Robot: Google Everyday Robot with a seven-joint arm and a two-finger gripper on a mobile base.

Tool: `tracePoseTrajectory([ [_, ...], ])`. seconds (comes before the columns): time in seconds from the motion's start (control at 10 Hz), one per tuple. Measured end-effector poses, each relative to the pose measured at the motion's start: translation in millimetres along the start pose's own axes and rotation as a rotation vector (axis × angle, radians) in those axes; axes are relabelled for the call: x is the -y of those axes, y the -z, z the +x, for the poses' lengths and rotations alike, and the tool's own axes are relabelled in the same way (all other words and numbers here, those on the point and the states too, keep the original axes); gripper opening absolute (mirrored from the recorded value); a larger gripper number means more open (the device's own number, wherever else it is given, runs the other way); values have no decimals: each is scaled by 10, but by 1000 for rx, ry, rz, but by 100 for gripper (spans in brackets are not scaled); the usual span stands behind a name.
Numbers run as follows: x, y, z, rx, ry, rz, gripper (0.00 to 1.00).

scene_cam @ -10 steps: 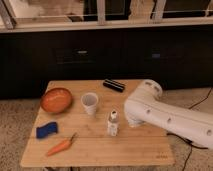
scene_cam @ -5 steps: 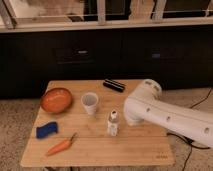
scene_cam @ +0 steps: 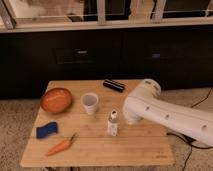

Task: Knock the bottle over

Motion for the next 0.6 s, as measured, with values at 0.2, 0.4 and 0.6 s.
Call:
tracePoseTrajectory([
  [0.2, 34, -34, -6, 9, 10, 2, 6],
  [0.4, 70, -75, -40, 18, 27, 5, 6],
  [0.6, 87, -127, -45, 27, 42, 6, 6],
])
